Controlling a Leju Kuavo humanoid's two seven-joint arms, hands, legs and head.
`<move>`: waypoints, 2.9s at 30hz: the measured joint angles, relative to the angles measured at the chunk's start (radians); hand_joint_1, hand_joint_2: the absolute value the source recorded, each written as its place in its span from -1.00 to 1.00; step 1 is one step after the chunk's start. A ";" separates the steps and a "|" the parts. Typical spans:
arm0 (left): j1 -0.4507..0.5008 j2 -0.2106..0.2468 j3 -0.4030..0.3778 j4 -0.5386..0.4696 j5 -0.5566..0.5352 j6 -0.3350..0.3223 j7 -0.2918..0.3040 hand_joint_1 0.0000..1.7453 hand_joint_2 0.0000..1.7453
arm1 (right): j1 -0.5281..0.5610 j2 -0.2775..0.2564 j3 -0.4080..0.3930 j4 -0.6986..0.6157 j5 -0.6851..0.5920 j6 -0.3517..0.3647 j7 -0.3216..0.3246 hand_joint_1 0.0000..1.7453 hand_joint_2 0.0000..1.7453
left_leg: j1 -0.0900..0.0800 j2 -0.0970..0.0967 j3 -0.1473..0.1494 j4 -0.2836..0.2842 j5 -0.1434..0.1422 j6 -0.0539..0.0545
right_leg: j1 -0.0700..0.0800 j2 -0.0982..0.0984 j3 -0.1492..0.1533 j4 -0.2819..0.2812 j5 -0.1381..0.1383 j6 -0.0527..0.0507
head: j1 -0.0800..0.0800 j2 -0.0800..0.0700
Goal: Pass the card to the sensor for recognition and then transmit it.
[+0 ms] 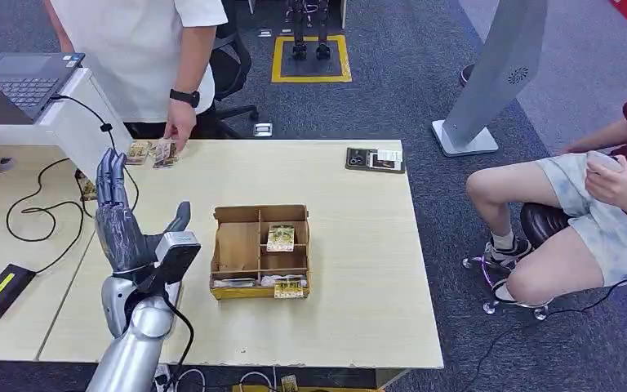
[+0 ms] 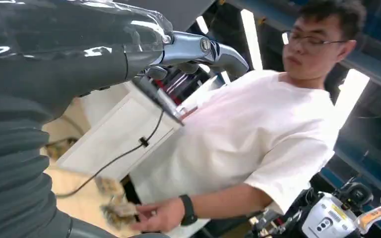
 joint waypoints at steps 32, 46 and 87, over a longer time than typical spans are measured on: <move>0.281 0.276 -0.387 -0.173 -0.248 -0.095 0.047 -1.00 1.00 | 0.050 0.003 -0.026 -0.117 0.016 0.052 -0.007 -1.00 1.00 | 0.000 0.000 -0.001 0.000 -0.001 0.000 | 0.000 0.000 -0.001 0.000 0.000 0.000 | 0.000 0.000; 0.203 0.265 -0.466 -0.112 -0.334 -0.122 0.133 -1.00 1.00 | 0.043 0.001 -0.026 -0.107 0.042 0.035 -0.011 -1.00 1.00 | 0.000 0.000 -0.001 0.000 0.000 0.000 | 0.000 0.000 -0.001 0.000 0.000 0.000 | 0.000 0.000; -0.083 0.148 -0.524 0.189 -0.426 -0.263 0.332 -1.00 1.00 | 0.008 -0.026 0.002 -0.014 0.066 0.000 -0.002 -1.00 1.00 | 0.000 0.000 -0.001 0.000 0.000 0.000 | 0.000 0.000 -0.001 0.000 0.000 0.000 | 0.000 0.000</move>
